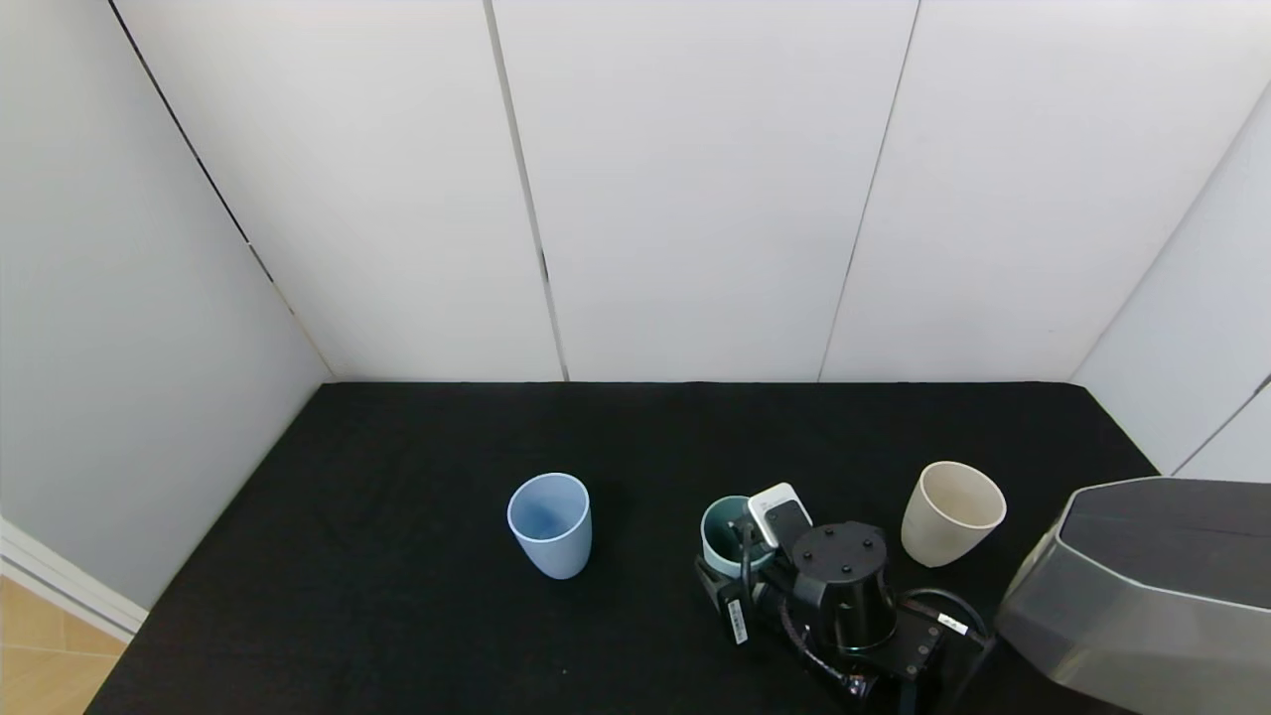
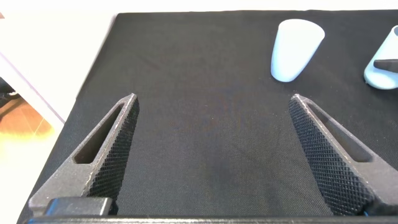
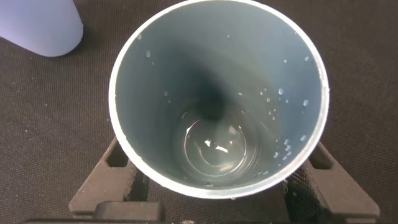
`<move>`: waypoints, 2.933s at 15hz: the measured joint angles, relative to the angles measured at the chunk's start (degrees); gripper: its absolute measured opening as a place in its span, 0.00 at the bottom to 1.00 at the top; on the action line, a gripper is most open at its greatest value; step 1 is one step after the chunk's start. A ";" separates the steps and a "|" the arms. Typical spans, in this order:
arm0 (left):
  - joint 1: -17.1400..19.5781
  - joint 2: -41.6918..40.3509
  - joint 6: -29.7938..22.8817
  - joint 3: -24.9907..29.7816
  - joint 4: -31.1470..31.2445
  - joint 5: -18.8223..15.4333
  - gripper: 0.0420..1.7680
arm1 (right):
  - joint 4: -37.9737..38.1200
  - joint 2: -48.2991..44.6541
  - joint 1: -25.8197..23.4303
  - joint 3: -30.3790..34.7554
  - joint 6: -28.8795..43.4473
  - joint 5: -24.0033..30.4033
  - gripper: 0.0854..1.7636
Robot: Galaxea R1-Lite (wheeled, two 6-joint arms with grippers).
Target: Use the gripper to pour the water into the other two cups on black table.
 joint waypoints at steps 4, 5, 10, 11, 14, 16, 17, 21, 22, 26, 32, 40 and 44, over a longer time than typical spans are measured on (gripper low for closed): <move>0.00 0.00 0.00 0.00 0.00 0.02 0.97 | -0.02 0.39 -0.07 -0.22 0.02 -0.04 0.66; 0.00 0.00 0.02 0.00 0.00 0.00 0.97 | -0.02 0.39 -0.09 -0.24 -0.01 -0.01 0.66; 0.00 0.00 0.00 0.00 0.00 0.02 0.97 | -0.06 0.30 0.04 -0.27 -0.17 -0.15 0.81; 0.00 0.00 0.02 0.00 0.00 0.02 0.97 | -0.04 0.26 0.11 -0.27 -0.22 -0.12 0.83; 0.00 0.00 0.00 0.00 0.01 0.02 0.97 | 0.07 -0.74 0.15 -0.21 -0.23 -0.15 0.87; 0.00 0.00 0.00 0.00 0.00 0.00 0.97 | 0.27 -2.29 0.22 0.00 -0.23 -0.17 0.89; 0.00 0.00 0.00 0.00 0.00 0.00 0.97 | 0.39 -3.25 0.22 0.10 -0.26 -0.22 0.90; 0.00 0.00 0.00 0.00 0.00 0.00 0.97 | 4.71 -8.77 0.04 0.39 -0.56 -0.89 0.93; 0.00 0.00 0.00 0.00 0.00 0.02 0.97 | 7.16 -10.67 0.02 0.26 -0.56 -1.99 0.93; 0.00 0.00 0.00 0.00 0.00 0.00 0.97 | 9.81 -17.77 -1.21 -0.13 -2.16 -3.69 0.94; 0.00 0.00 0.00 0.00 0.00 0.02 0.97 | 17.05 -29.57 -2.12 0.72 -3.18 -5.61 0.96; 0.00 0.00 0.00 0.00 0.00 0.02 0.97 | 21.58 -44.13 -1.88 11.17 -3.25 -13.43 0.96; 0.00 0.00 0.00 0.00 0.00 0.02 0.97 | 25.22 -52.89 -2.34 16.47 -2.76 -16.52 0.96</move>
